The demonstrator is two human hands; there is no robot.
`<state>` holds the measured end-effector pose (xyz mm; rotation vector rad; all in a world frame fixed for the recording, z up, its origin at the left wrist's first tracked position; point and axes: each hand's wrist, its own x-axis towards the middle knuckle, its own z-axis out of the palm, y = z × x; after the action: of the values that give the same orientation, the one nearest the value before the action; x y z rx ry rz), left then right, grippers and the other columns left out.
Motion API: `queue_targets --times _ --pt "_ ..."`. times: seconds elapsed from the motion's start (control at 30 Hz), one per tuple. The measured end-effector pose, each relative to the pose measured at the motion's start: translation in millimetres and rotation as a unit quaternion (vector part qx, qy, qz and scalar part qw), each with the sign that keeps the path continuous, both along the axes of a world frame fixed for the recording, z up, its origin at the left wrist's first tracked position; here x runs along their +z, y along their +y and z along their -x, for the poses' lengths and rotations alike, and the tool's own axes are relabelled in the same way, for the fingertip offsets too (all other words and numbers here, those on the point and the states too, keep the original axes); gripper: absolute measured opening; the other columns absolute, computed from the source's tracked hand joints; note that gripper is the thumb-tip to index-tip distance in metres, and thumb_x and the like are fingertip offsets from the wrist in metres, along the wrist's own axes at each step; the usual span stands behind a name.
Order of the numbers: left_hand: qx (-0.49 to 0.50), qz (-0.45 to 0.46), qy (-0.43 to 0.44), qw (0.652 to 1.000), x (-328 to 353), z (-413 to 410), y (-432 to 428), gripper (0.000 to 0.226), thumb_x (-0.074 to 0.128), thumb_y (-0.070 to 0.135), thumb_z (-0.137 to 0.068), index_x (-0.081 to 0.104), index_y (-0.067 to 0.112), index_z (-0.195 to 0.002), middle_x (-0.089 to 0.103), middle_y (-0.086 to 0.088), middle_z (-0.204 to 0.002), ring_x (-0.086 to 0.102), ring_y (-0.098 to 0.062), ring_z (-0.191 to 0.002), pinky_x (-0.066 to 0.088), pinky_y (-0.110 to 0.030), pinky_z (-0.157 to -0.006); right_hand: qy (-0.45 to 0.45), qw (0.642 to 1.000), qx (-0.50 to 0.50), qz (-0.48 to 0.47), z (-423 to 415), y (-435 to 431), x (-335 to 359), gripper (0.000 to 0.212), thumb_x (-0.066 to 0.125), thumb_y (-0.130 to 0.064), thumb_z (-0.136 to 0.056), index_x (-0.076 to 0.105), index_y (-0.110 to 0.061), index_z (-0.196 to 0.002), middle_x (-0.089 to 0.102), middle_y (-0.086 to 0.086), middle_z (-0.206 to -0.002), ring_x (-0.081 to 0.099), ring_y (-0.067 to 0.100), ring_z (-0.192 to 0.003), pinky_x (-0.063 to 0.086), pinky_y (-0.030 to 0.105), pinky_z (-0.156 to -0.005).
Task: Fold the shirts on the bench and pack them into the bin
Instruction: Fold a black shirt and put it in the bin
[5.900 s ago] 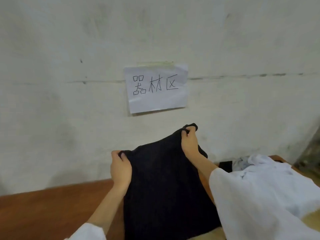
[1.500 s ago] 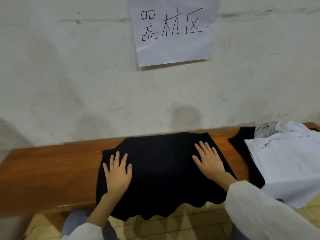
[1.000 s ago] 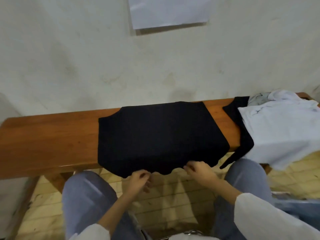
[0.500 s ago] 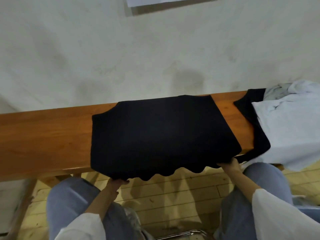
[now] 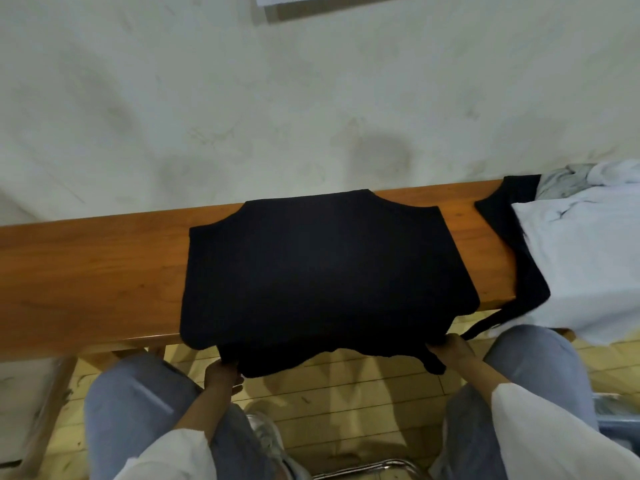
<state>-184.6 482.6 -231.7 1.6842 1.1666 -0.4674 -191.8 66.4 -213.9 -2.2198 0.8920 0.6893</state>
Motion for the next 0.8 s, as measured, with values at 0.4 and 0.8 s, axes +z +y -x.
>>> queue_targets --times 0.4,0.8 --pt "-0.211 0.021 -0.001 0.977 83 27 -19 0.010 0.055 0.009 -0.094 0.052 0.004 -0.102 0.059 -0.011 -0.085 0.055 -0.020 -0.067 0.047 -0.030 -0.059 -0.095 0.982 0.065 -0.150 39 20 57 0.022 0.053 -0.018 -0.097 0.054 -0.007 -0.116 0.063 0.010 -0.103 0.060 0.025 -0.095 0.049 0.032 -0.078" --pt "-0.076 0.204 -0.198 0.956 234 -26 28 0.010 0.056 0.007 -0.092 0.057 0.008 -0.082 0.049 -0.002 -0.054 0.044 -0.011 -0.044 0.040 -0.018 -0.037 -0.196 0.813 -0.302 -0.457 -23 -4 223 0.009 0.060 -0.006 -0.090 0.055 -0.006 -0.097 0.057 0.009 -0.099 0.062 0.018 -0.073 0.058 0.029 -0.052"
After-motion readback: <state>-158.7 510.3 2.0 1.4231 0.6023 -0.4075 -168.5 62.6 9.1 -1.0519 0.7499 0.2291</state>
